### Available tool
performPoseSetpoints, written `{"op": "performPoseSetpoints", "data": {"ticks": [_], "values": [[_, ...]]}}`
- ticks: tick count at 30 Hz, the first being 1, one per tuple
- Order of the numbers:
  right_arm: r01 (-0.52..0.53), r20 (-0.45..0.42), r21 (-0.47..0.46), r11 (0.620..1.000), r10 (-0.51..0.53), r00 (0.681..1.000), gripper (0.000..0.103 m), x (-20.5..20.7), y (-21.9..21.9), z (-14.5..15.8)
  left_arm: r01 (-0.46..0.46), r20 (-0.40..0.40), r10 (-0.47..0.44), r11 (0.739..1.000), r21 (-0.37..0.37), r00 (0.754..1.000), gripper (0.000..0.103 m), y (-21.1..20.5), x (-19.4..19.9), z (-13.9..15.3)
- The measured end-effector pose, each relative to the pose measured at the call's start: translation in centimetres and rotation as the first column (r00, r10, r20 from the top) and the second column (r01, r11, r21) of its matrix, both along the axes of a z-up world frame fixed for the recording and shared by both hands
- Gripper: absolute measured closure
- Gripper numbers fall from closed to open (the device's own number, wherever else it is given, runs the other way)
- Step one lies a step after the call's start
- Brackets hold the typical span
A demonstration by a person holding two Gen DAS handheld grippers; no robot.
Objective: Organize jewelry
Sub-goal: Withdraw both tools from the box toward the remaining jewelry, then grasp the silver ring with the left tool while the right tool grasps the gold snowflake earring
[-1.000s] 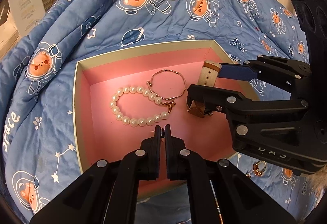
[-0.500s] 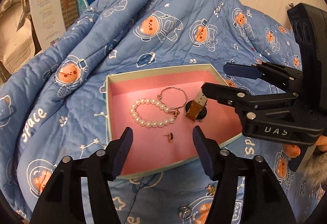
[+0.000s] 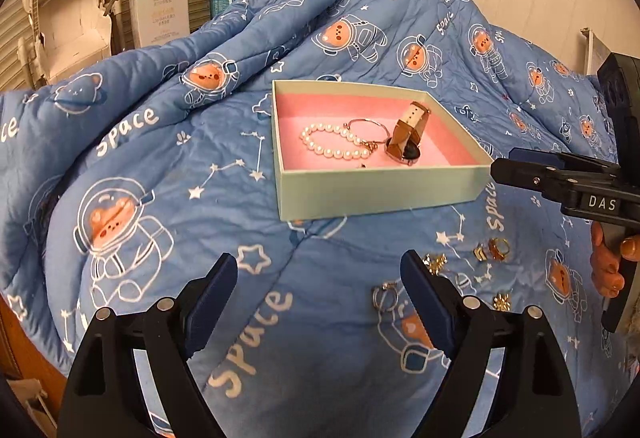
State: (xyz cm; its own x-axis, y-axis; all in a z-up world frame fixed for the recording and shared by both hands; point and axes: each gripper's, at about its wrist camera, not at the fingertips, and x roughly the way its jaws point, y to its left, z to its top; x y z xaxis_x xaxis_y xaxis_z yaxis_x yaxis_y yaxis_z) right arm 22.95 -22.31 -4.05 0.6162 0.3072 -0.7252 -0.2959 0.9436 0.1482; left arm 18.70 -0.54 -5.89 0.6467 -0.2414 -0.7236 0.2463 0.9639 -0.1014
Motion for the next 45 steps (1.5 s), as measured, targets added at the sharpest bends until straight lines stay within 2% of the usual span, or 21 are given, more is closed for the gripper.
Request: {"op": "performPoseSetpoints", "data": {"ticks": [5,13,16,20,25,30,39,42,45], "values": [[0.0,-0.035,0.004,1.0,0.0,0.999,0.037,-2.8,-0.3,-1.4,0.003,0.008,-0.003,1.0,0.015,1.0,0.021,-0.6,-2.3,-0.9],[-0.022,-0.074,0.006,1.0,0.022,0.997,0.037,-6.5,0.2,-3.0,-0.028,-0.008,0.028,0.999,-0.026,1.0,0.021,-0.6,-4.4,-2.1],[-0.041,-0.081,-0.004,0.999,0.041,0.996,0.038,-7.6,0.8,-3.4,-0.026,0.001,0.026,1.0,-0.016,1.0,0.021,-1.0,-4.8,-2.3],[-0.069,-0.098,-0.009,0.998,0.068,0.993,0.045,-8.2,1.7,-4.1,-0.013,0.018,0.012,1.0,0.008,1.0,0.022,-1.7,-5.1,-2.4],[-0.084,-0.114,-0.01,0.996,0.082,0.99,0.052,-8.5,2.6,-4.9,-0.01,0.032,0.008,0.999,0.051,0.999,0.027,-2.5,-5.0,-2.7],[-0.086,-0.115,-0.016,0.996,0.083,0.99,0.066,-8.3,3.0,-5.4,-0.007,0.027,0.006,0.998,0.064,1.0,0.037,-3.0,-4.5,-3.2],[-0.057,-0.129,-0.005,0.998,0.056,0.99,0.084,-7.4,3.1,-5.7,0.009,0.022,-0.011,0.998,0.06,1.0,0.057,-3.8,-3.0,-3.4],[-0.053,-0.133,0.005,0.999,0.053,0.99,0.084,-7.4,3.1,-5.7,0.01,0.025,-0.012,0.998,0.063,1.0,0.063,-4.0,-2.5,-3.5],[-0.049,-0.136,0.01,0.999,0.05,0.989,0.085,-7.4,2.9,-5.8,0.016,0.023,-0.018,0.998,0.066,1.0,0.076,-4.2,-2.1,-3.4]]}}
